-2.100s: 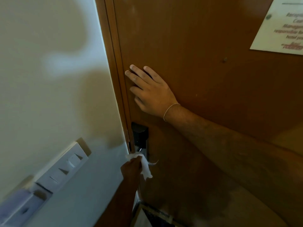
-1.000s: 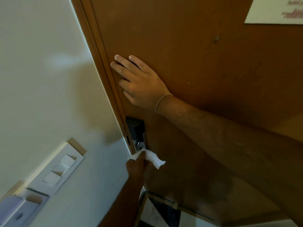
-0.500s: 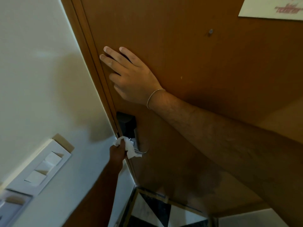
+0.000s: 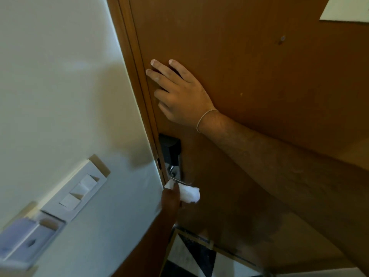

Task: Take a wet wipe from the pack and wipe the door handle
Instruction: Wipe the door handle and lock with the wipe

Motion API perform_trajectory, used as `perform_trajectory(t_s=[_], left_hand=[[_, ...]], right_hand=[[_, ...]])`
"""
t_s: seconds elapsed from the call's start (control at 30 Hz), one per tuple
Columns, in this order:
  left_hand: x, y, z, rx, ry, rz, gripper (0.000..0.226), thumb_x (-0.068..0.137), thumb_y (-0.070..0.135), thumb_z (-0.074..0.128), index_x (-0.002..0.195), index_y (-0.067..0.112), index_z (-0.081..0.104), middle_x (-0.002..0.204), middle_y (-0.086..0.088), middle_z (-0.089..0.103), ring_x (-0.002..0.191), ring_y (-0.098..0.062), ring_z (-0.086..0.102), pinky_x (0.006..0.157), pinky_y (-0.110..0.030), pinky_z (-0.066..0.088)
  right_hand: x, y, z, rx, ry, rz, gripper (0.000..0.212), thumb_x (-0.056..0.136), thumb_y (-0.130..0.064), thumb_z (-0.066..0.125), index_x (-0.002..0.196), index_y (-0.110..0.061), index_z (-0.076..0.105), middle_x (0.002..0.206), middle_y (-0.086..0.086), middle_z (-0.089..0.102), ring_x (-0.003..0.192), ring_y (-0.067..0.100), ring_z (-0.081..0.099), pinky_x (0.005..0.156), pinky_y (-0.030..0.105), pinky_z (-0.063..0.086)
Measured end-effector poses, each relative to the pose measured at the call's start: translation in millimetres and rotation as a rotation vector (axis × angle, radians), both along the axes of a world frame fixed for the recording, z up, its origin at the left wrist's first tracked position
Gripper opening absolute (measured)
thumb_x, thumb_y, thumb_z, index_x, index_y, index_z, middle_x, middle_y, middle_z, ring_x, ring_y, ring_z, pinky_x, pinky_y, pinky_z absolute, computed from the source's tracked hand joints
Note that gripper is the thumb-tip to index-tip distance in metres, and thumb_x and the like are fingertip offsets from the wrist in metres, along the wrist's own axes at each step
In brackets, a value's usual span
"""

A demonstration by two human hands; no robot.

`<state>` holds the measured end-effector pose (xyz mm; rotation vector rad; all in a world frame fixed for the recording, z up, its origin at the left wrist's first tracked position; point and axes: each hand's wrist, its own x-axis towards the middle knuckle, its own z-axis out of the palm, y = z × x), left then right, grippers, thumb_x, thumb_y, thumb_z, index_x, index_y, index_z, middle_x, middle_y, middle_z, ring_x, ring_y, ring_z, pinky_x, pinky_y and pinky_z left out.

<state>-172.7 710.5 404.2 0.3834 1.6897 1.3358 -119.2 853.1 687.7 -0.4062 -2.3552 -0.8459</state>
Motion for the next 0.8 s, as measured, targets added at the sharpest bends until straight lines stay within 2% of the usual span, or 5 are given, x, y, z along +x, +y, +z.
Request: perform_trajectory(t_s=[0.27, 0.47, 0.6, 0.7, 0.8], left_hand=[[-38, -6, 122, 0.341, 0.532, 0.119, 0.023, 0.104, 0.023, 0.072, 0.112, 0.002, 0.079, 0.090, -0.003, 0.080, 0.078, -0.010, 0.079, 0.064, -0.017, 0.060], [-60, 11, 241, 0.635, 0.776, 0.053, 0.020, 0.102, 0.002, 0.070, 0.122, -0.001, 0.072, 0.105, -0.007, 0.076, 0.090, 0.006, 0.074, 0.079, -0.009, 0.057], [-66, 21, 264, 0.587, 0.578, -0.023, 0.041, 0.105, -0.005, 0.062, 0.142, -0.021, 0.055, 0.140, -0.038, 0.063, 0.129, -0.041, 0.067, 0.105, -0.035, 0.054], [-71, 26, 274, 0.585, 0.455, -0.102, 0.114, 0.043, 0.040, 0.110, 0.124, -0.026, 0.065, 0.132, -0.026, 0.071, 0.112, -0.016, 0.073, 0.101, -0.038, 0.060], [-67, 18, 264, 0.610, 1.006, -0.163, 0.099, 0.080, 0.056, 0.086, 0.154, 0.001, 0.051, 0.153, -0.007, 0.060, 0.138, -0.017, 0.059, 0.122, -0.049, 0.047]], right_hand=[[5, -17, -4, -0.217, -0.005, 0.027, 0.034, 0.105, -0.034, 0.047, 0.114, -0.021, 0.078, 0.152, 0.006, 0.061, 0.155, 0.024, 0.041, 0.132, 0.046, 0.019], [0, -55, 8, -0.889, 0.294, 0.071, 0.040, 0.110, -0.048, 0.045, 0.114, -0.023, 0.075, 0.106, 0.001, 0.078, 0.098, 0.023, 0.072, 0.090, 0.046, 0.058], [11, -53, 23, -1.225, 0.454, 0.113, 0.040, 0.104, -0.043, 0.062, 0.092, -0.007, 0.074, 0.081, 0.012, 0.070, 0.079, 0.020, 0.068, 0.073, 0.042, 0.058], [21, -55, 32, -1.269, 0.593, 0.168, 0.014, 0.097, -0.019, 0.075, 0.101, -0.006, 0.078, 0.080, -0.004, 0.064, 0.082, 0.009, 0.064, 0.076, 0.026, 0.049], [34, -57, 38, -1.123, 0.650, 0.141, 0.011, 0.100, -0.012, 0.070, 0.105, -0.017, 0.078, 0.102, -0.009, 0.075, 0.104, 0.008, 0.071, 0.084, 0.023, 0.060]])
